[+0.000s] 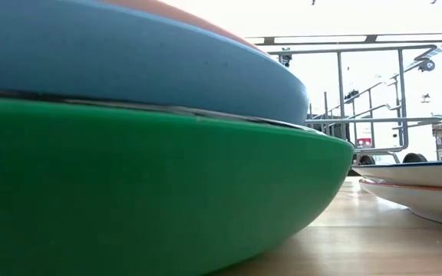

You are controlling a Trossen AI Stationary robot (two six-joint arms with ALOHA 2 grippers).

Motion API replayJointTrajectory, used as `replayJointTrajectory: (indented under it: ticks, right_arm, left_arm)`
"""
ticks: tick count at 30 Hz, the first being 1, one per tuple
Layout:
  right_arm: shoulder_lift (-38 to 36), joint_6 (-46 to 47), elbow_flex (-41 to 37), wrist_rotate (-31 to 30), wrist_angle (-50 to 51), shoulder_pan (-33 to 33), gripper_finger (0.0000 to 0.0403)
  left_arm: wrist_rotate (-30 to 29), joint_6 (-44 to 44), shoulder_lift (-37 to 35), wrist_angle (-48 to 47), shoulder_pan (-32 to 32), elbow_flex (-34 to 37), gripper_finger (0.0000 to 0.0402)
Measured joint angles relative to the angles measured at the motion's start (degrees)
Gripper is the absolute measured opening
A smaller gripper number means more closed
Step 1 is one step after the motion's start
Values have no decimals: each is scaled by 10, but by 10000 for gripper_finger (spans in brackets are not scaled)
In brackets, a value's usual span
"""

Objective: Sort dishes
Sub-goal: Put the blue patterned plate into the dish rack

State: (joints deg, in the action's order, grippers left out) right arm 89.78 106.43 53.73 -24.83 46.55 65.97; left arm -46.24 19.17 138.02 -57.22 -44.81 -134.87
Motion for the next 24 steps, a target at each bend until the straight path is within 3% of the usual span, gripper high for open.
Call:
replayJointTrajectory:
  ticks: [4, 12, 17, 24]
  right_arm:
    - [8, 4, -3, -8, -9, 2, 134]
    - [28, 26, -1, 6, -8, 1, 142]
    - [17, 33, 9, 7, 14, 3, 148]
    - [17, 56, -5, 7, 46, 3, 149]
  left_arm:
    - [-4, 20, -2, 57, 7, 54, 0]
    - [-20, 28, -2, 101, 10, 95, 0]
    - [-12, -14, 24, 172, 20, 98, 0]
    - [-13, -37, 71, 197, 39, 62, 0]
